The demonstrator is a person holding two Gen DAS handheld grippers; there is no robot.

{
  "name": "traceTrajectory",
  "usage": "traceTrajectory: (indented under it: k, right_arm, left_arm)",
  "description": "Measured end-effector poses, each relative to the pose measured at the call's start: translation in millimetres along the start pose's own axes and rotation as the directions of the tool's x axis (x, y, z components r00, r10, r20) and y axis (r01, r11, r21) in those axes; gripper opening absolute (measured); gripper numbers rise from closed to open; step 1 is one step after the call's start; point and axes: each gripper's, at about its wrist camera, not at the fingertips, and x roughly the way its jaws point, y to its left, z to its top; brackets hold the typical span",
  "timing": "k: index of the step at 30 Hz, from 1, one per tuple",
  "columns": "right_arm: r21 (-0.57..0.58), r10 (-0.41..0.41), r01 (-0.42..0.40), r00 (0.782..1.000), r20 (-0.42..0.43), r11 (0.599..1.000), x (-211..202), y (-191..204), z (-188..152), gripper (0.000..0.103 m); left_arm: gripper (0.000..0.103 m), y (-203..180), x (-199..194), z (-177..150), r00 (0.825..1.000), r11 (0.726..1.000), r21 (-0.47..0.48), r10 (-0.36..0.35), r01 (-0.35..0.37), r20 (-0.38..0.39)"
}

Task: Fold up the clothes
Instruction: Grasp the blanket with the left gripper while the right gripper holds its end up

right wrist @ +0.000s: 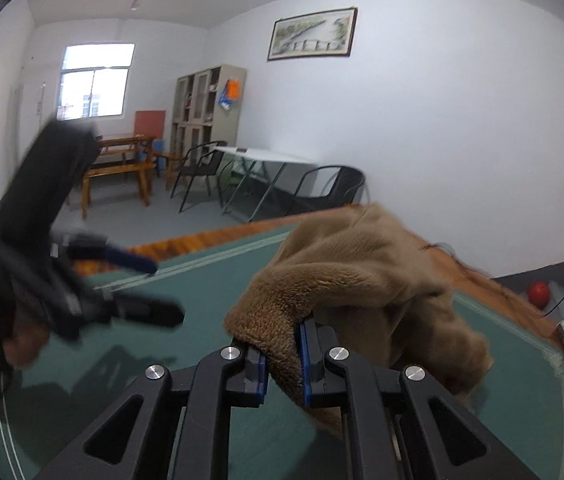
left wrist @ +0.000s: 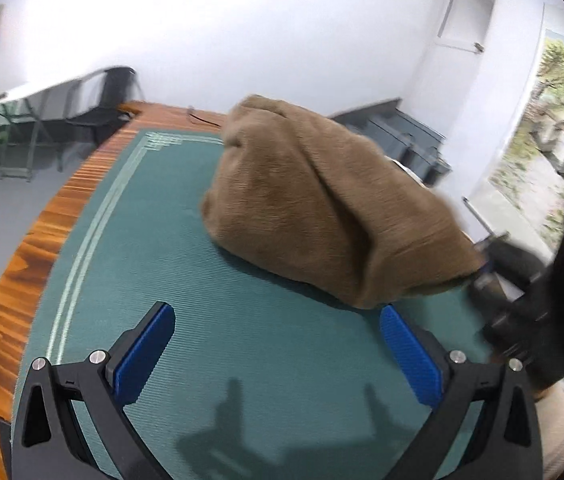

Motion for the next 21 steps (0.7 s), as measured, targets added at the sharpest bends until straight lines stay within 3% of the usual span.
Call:
traceTrajectory:
  k: [8,14,21]
  right_arm:
    - [0.045,0.066,-0.066,0.998,-0.003,0.997,8,0,-30,0.013]
    - [0.082,0.084,-0.086,0.996,0.019,0.993,7,-4,-38,0.022]
    - [0.025,0.079,-0.079,0.997,0.015,0.997,10,7,-39,0.023]
  left_arm:
    - [0.103,-37,27,34,0.995,0.997,0.070,-0.012,0.019,-0.100]
    - [0.103,-57,50,54,0.985,0.997,0.064,-0.027,0.039,-0.169]
    - [0.103,-77,59,61,0.980,0.994,0.108,0.010,0.012,-0.199]
